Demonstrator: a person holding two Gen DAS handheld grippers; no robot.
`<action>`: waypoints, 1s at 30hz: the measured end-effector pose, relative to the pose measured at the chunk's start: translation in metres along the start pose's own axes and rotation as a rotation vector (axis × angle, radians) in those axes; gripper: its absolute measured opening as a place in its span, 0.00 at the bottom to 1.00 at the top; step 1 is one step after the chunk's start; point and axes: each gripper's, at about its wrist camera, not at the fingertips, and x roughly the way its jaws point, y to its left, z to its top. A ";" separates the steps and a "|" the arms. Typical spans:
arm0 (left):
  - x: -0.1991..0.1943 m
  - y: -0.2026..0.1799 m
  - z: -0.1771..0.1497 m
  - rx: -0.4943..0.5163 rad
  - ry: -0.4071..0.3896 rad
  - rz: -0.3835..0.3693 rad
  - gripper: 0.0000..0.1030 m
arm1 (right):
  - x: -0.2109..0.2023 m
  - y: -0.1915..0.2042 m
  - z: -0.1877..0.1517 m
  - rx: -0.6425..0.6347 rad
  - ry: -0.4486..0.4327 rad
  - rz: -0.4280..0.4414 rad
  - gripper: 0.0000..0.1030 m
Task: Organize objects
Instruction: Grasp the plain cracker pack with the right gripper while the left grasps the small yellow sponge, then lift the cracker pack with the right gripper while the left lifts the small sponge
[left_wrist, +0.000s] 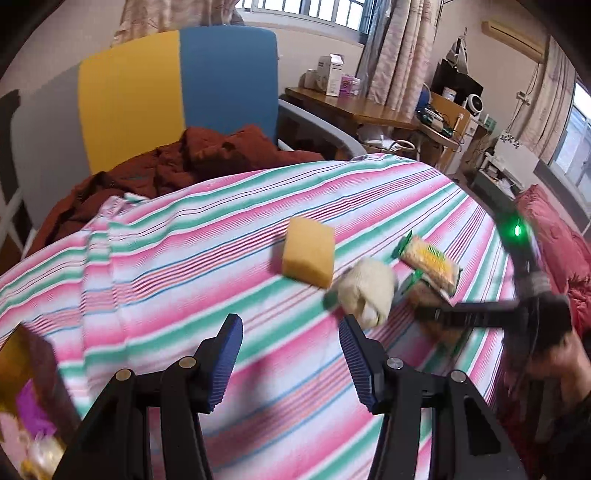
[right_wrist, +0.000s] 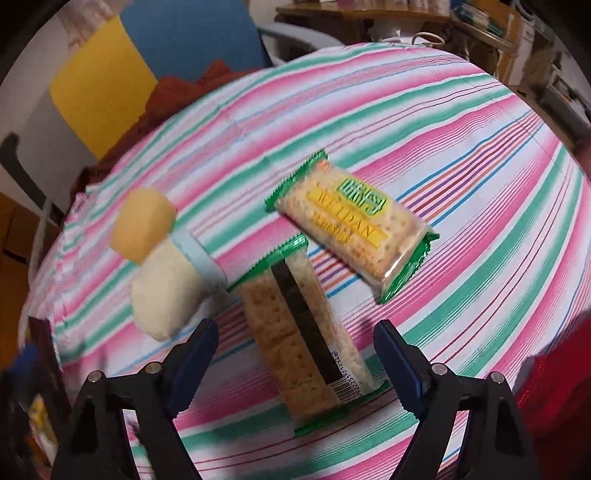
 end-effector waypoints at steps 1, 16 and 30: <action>0.006 0.000 0.005 -0.006 0.003 -0.016 0.54 | 0.004 0.002 -0.001 -0.015 0.018 -0.016 0.83; 0.089 -0.018 0.060 0.107 0.056 -0.045 0.65 | 0.008 0.014 -0.005 -0.147 0.034 -0.143 0.54; 0.130 -0.003 0.046 0.040 0.129 -0.059 0.50 | -0.003 -0.005 -0.011 -0.186 0.039 -0.143 0.63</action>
